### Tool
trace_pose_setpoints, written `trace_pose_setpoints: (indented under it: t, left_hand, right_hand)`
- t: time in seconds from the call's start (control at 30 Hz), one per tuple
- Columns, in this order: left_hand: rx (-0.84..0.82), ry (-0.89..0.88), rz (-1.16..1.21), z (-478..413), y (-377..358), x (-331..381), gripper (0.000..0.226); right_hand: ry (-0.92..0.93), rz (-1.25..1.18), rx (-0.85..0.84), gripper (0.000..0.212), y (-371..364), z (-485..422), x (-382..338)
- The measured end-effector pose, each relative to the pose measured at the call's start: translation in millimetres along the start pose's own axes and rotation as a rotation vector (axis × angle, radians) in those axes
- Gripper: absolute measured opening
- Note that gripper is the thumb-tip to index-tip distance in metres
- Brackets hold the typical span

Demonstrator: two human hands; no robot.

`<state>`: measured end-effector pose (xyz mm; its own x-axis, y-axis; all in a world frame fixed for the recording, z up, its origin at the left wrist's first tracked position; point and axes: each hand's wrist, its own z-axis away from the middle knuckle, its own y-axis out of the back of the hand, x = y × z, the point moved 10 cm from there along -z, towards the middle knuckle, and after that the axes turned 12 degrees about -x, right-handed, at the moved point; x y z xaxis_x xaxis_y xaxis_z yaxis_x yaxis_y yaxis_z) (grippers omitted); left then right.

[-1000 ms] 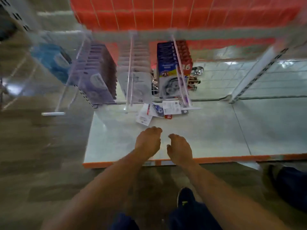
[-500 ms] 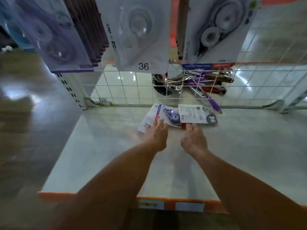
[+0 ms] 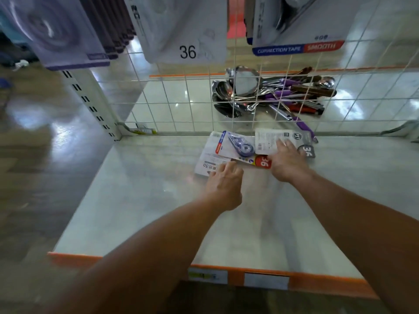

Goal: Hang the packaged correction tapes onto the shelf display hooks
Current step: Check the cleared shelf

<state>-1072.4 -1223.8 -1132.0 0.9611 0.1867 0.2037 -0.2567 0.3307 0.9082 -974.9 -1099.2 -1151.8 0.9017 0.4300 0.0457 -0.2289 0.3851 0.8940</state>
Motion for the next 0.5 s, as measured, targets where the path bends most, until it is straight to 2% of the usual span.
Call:
trace_pose_setpoints:
  t: [0.17, 0.2, 0.27, 0.33, 0.4, 0.43, 0.5]
  left_hand:
    - [0.030, -0.018, 0.086, 9.4, 5.7, 8.2, 0.047]
    - [0.033, -0.020, 0.110, 11.3, 6.6, 9.9, 0.048]
    - [0.039, -0.003, 0.200, 14.7, 6.6, 9.4, 0.053]
    - [0.058, 0.048, 0.348, 17.9, 5.9, 4.3, 0.058]
    - [0.087, 0.107, 0.509, 22.7, 4.5, -1.9, 0.059]
    - [0.092, 0.146, 0.600, 25.6, 2.2, -5.1, 0.061]
    - [0.065, 0.203, 0.853, 32.1, -8.7, -7.6, 0.067]
  right_hand:
    - [0.030, 0.033, 0.034, 0.049, -3.6, 5.3, -8.9]
    - [0.050, 0.024, 0.089, 0.049, 0.2, 9.5, -11.5]
    - [0.155, -0.031, 0.307, 0.038, 21.8, 26.6, -17.8]
    - [0.304, -0.239, 0.570, 0.026, 52.5, 58.3, -15.0]
    - [0.349, -0.572, 0.724, 0.024, 76.4, 89.0, 3.6]
    - [0.309, -0.735, 0.737, 0.025, 81.1, 94.6, 16.3]
    - [0.177, -1.065, 0.657, 0.026, 73.7, 92.3, 38.6]
